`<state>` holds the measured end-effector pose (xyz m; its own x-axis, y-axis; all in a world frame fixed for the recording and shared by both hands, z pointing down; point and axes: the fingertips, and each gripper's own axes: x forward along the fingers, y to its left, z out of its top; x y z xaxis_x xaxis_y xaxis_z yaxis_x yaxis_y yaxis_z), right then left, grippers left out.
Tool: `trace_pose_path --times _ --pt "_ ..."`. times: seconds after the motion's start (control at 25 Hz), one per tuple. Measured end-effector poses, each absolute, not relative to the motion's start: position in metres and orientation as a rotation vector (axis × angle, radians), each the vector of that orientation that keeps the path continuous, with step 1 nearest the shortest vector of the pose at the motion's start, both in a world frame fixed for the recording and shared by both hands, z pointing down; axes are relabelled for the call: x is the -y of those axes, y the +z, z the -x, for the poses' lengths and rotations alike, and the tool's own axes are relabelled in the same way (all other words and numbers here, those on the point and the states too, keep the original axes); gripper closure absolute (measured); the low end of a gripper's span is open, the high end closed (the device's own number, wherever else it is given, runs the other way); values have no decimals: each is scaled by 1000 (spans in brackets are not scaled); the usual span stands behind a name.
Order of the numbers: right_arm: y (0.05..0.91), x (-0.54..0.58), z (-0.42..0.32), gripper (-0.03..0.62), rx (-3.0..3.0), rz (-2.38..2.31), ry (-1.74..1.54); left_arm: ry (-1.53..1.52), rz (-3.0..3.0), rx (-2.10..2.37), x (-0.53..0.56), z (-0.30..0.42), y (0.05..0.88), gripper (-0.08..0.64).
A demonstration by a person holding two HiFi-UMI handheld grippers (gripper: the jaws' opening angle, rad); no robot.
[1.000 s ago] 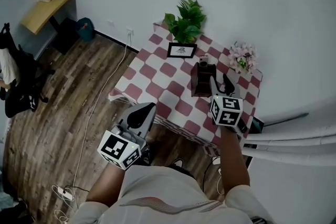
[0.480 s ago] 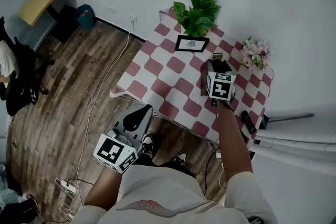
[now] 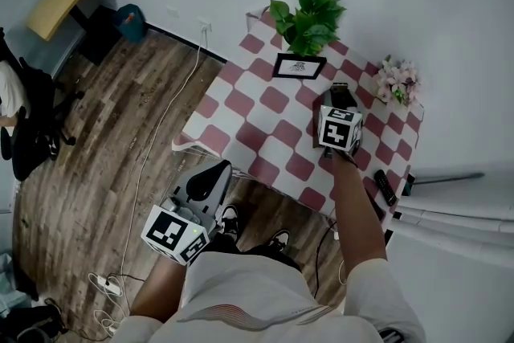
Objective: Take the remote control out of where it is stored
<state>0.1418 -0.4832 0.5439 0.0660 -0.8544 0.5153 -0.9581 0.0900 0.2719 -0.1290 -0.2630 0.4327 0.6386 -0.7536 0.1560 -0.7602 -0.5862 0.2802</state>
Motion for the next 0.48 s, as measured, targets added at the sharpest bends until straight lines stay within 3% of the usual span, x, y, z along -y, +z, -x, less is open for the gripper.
trace_pose_path --times 0.48 --pt "433 430 -133 405 2084 -1849 14 17 -2590 1152 251 103 421 551"
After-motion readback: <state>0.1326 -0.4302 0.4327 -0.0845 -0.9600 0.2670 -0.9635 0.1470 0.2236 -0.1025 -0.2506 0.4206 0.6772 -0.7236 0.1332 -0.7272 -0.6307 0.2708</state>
